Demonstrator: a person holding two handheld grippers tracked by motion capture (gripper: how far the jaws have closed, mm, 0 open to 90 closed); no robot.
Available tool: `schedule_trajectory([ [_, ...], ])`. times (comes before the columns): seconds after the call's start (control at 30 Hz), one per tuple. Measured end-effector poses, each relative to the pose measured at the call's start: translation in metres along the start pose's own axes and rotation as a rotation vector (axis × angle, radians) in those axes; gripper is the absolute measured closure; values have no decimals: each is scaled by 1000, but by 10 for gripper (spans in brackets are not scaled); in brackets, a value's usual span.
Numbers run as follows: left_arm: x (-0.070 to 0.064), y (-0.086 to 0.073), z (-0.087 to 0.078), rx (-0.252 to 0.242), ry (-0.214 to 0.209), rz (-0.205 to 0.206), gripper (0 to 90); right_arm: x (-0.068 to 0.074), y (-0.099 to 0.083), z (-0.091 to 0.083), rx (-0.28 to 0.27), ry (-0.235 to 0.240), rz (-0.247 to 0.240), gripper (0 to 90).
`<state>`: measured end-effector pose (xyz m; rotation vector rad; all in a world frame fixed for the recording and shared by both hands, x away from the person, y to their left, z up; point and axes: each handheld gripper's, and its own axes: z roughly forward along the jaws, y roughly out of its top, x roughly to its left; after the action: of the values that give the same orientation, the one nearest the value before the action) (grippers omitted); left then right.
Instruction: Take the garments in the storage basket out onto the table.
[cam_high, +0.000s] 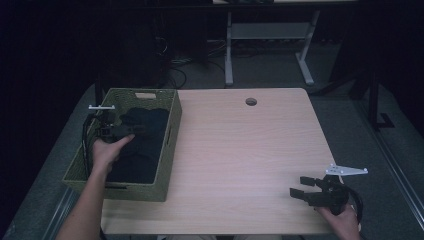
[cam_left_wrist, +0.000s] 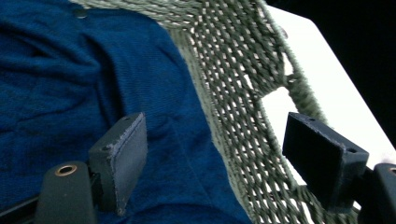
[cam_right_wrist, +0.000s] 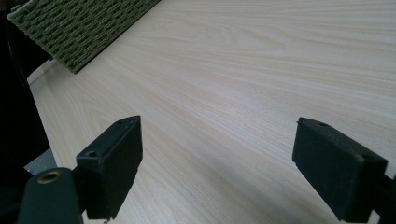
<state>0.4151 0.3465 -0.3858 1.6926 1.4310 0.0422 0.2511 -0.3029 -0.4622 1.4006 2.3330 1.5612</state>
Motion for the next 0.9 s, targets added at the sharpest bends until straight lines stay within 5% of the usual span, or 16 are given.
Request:
schedule_trajectory([
  [0.9, 32, -6, 22, 150, 129, -142, 236, 1, 2, -1, -1, 16, -10, 157],
])
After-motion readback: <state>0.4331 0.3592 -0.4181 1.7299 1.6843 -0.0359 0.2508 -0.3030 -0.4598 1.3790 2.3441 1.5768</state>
